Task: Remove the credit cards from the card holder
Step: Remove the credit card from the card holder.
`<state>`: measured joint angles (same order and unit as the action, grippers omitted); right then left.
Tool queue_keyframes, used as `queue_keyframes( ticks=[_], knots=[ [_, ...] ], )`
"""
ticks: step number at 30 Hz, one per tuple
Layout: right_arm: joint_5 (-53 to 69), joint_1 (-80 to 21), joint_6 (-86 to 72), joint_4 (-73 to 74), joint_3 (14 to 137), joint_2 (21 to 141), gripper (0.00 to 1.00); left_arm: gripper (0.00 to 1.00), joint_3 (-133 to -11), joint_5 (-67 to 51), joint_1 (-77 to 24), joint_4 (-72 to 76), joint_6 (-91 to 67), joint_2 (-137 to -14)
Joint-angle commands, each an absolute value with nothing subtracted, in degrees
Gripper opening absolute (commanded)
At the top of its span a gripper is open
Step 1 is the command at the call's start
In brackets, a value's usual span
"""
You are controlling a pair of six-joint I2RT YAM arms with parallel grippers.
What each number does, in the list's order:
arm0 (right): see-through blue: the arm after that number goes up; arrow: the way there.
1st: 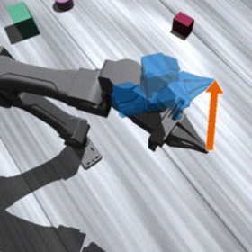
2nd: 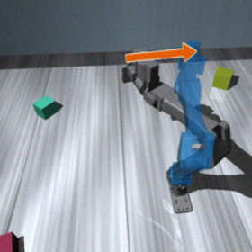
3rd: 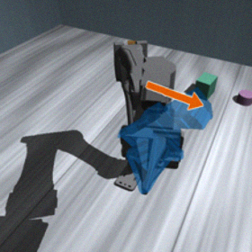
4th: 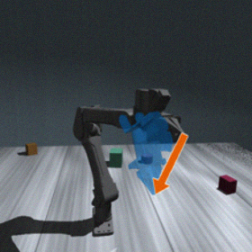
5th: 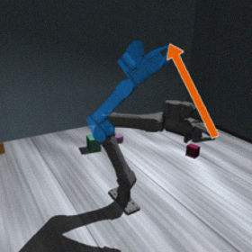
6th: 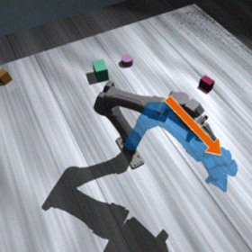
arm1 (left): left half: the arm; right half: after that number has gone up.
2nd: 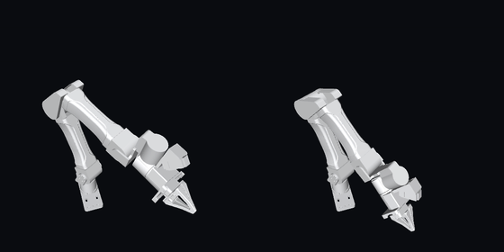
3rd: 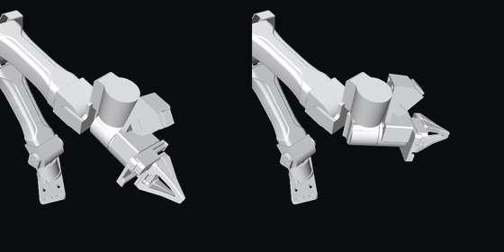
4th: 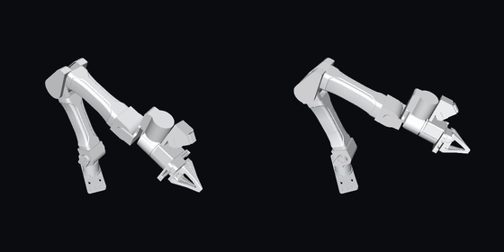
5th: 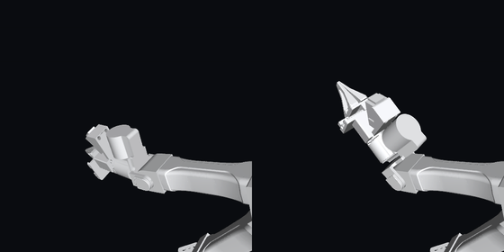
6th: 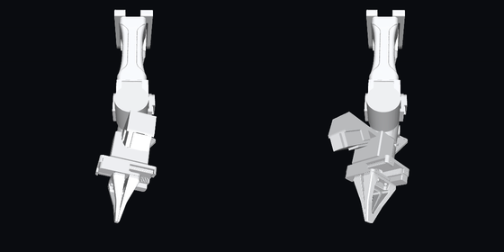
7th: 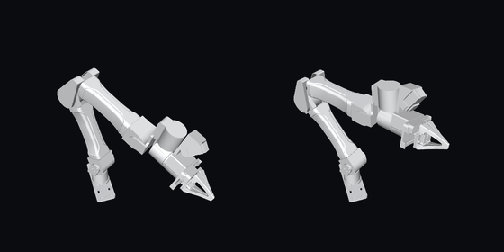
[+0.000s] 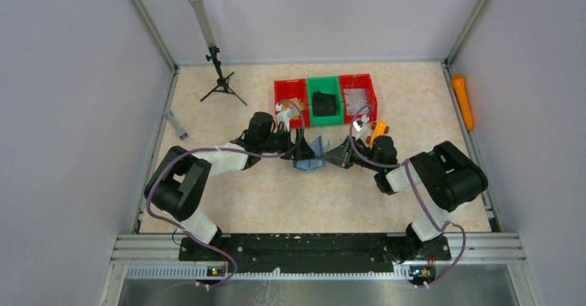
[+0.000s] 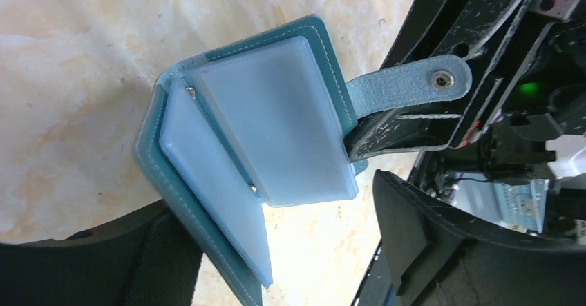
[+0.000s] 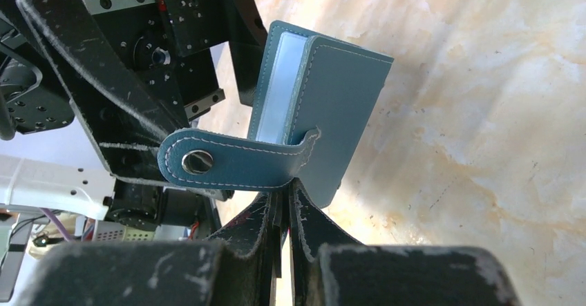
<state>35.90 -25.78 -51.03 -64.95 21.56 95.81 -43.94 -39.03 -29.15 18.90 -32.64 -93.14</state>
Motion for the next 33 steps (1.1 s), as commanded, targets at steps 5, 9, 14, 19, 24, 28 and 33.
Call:
queue_keyframes(
  ticks=[5,9,14,19,24,28,33],
  knots=[
    [37.8,-26.6,-51.5,-69.6,24.1,97.0,0.0,0.98,-48.1,-35.6,-30.9,13.0,-27.5,-94.4],
    [38.1,-26.7,-51.7,-70.0,24.1,97.3,0.0,0.92,-49.5,-34.5,-31.0,10.6,-26.9,-95.5],
    [38.1,-26.6,-51.8,-70.1,24.2,97.3,0.0,0.89,-50.6,-33.1,-31.4,8.3,-26.0,-96.3],
    [38.0,-26.6,-51.6,-70.0,24.1,97.4,0.0,0.74,-50.9,-33.4,-31.4,8.0,-25.9,-96.4],
    [37.6,-26.6,-51.5,-69.5,24.0,97.4,0.01,0.74,-50.5,-34.3,-31.3,8.6,-26.1,-95.9],
    [37.4,-26.6,-51.1,-68.6,24.2,97.4,0.3,0.73,-50.3,-34.7,-31.3,9.1,-26.1,-95.8],
    [37.9,-26.8,-50.8,-68.3,24.3,97.4,0.5,0.73,-50.4,-36.0,-31.2,9.8,-26.7,-96.0]
  ],
)
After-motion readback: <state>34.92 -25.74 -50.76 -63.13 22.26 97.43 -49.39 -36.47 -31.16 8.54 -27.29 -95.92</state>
